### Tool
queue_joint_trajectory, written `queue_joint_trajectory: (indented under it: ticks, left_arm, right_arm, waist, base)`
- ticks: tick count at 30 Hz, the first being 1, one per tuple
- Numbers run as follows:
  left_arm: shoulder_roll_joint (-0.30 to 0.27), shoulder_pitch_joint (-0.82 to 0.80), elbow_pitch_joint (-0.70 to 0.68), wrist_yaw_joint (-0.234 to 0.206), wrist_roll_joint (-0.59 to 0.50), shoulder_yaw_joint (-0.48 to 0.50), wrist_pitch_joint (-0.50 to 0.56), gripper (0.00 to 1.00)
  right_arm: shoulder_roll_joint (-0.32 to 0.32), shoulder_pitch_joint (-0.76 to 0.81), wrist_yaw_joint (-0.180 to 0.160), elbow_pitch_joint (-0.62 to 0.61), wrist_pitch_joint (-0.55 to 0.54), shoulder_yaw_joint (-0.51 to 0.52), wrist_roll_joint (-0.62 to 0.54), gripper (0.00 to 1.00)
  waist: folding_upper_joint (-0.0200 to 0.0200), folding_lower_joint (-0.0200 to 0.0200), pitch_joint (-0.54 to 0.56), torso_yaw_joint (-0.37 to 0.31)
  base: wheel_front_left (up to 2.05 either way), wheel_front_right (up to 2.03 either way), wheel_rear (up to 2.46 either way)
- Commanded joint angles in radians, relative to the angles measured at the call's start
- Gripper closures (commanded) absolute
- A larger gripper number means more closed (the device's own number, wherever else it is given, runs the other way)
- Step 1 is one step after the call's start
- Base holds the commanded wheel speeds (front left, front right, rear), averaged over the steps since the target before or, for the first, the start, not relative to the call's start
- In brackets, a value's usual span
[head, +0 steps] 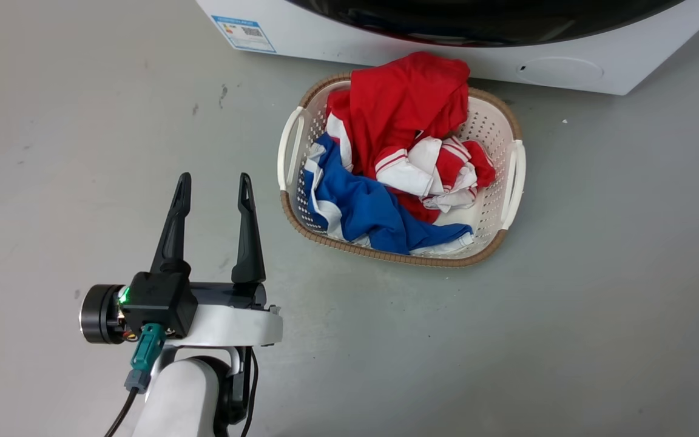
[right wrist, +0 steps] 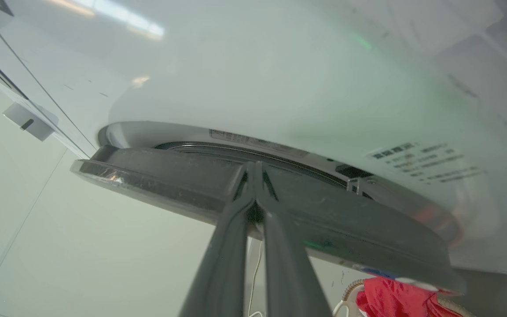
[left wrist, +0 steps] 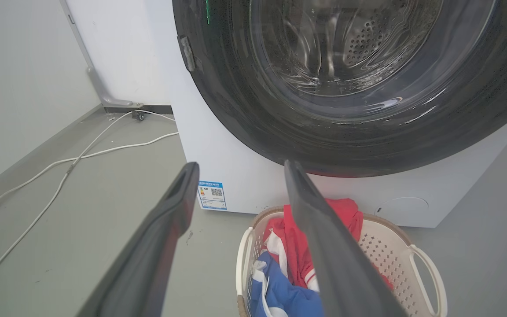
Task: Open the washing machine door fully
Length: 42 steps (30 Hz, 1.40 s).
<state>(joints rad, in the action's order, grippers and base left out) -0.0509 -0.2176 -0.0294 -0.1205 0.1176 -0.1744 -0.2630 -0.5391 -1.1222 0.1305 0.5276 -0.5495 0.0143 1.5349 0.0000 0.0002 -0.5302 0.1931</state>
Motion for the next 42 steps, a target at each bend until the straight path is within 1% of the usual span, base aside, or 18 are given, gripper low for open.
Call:
queue_joint_trajectory:
  ticks: [1,3,9,12,15,18,22,28,34,42]
  left_arm:
    - [0.000,-0.013,-0.004,-0.005,0.003,-0.001,-0.003,0.00]
    - [0.001,-0.017,-0.006,-0.009,0.009,-0.004,-0.003,0.00]
    - [0.000,-0.027,-0.009,-0.014,0.017,-0.013,-0.003,0.00]
    - [0.000,-0.030,-0.009,-0.018,0.016,-0.015,-0.003,0.00]
    - [0.000,-0.034,-0.009,-0.021,0.017,-0.013,-0.003,0.00]
    - [0.000,-0.029,-0.005,-0.021,0.015,-0.006,-0.003,0.00]
    - [0.000,-0.030,-0.002,-0.016,0.007,0.002,-0.003,0.00]
    - [0.000,-0.026,0.001,-0.010,-0.004,0.016,-0.003,0.00]
    - [0.000,-0.003,0.002,-0.006,-0.018,0.031,-0.003,0.00]
    - [0.000,0.023,0.006,-0.002,-0.028,0.044,-0.003,0.00]
  right_arm:
    - [-0.004,-0.022,0.000,0.010,-0.007,-0.010,-0.010,1.00]
    - [-0.007,-0.057,0.000,0.032,-0.016,-0.031,-0.036,1.00]
    - [0.015,-0.132,0.000,0.093,-0.034,-0.082,-0.110,1.00]
    - [0.030,-0.147,0.000,0.117,-0.051,-0.098,-0.133,1.00]
    - [0.052,-0.140,0.000,0.109,-0.071,-0.112,-0.143,1.00]
    - [0.074,-0.106,0.002,0.086,-0.097,-0.124,-0.143,1.00]
    - [0.083,-0.049,0.002,0.051,-0.123,-0.134,-0.148,1.00]
    - [0.069,0.042,0.002,-0.024,-0.148,-0.116,-0.132,1.00]
    - [0.075,0.170,0.002,-0.113,-0.178,-0.110,-0.106,1.00]
    - [0.108,0.340,0.002,-0.252,-0.199,-0.109,-0.066,1.00]
  waist:
    - [0.0000,-0.0002,-0.007,0.007]
    - [0.0000,-0.0002,-0.015,0.013]
    - [0.0000,-0.0002,-0.039,0.024]
    - [0.0000,-0.0002,-0.048,0.026]
    - [0.0000,-0.0002,-0.053,0.023]
    - [0.0000,-0.0002,-0.049,0.011]
    - [0.0000,-0.0002,-0.035,-0.003]
    - [0.0000,-0.0002,-0.007,-0.020]
    - [0.0000,-0.0002,0.027,-0.035]
    - [0.0000,-0.0002,0.072,-0.055]
  base:
    - [0.00,0.00,0.00]
    - [0.00,0.00,0.00]
    - [0.00,0.00,0.00]
    - [0.00,0.00,0.00]
    - [0.00,0.00,0.00]
    - [0.00,0.00,0.00]
    - [0.00,0.00,0.00]
    - [0.00,0.00,0.00]
    - [0.00,0.00,0.00]
    - [0.00,0.00,0.00]
